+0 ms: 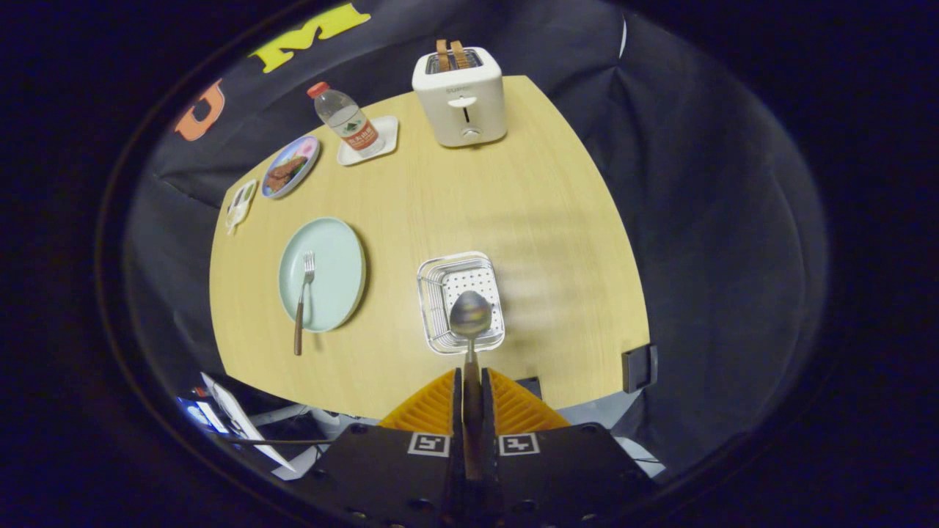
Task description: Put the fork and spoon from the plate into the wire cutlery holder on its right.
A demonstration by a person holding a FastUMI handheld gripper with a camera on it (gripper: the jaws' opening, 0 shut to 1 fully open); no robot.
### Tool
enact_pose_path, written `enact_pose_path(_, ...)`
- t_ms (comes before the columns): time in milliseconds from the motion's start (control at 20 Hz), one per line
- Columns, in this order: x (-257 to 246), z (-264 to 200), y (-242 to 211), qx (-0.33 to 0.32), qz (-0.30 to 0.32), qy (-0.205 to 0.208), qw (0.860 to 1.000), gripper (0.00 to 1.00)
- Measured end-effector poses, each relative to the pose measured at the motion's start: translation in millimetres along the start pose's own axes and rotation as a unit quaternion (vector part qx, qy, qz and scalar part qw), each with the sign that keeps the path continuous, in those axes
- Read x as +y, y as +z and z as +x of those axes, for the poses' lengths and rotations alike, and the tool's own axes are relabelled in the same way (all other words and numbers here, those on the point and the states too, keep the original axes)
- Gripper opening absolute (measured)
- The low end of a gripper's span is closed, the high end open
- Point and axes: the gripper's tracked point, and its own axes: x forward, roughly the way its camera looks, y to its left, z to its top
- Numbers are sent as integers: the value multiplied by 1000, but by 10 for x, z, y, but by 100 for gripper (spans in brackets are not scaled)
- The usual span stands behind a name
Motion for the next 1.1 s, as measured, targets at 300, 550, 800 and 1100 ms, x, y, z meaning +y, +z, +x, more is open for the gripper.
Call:
enact_pose_path(300, 90, -53, 126, -39, 10, 15, 999, 20)
enact_pose_path(550, 231, -303, 420, -149, -32, -5, 988, 77)
enact_pose_path(800, 733, -608, 583, -282, -79, -7, 956, 91)
enact_pose_path(1100, 1762, -351, 456, -379, -104, 33, 919, 93)
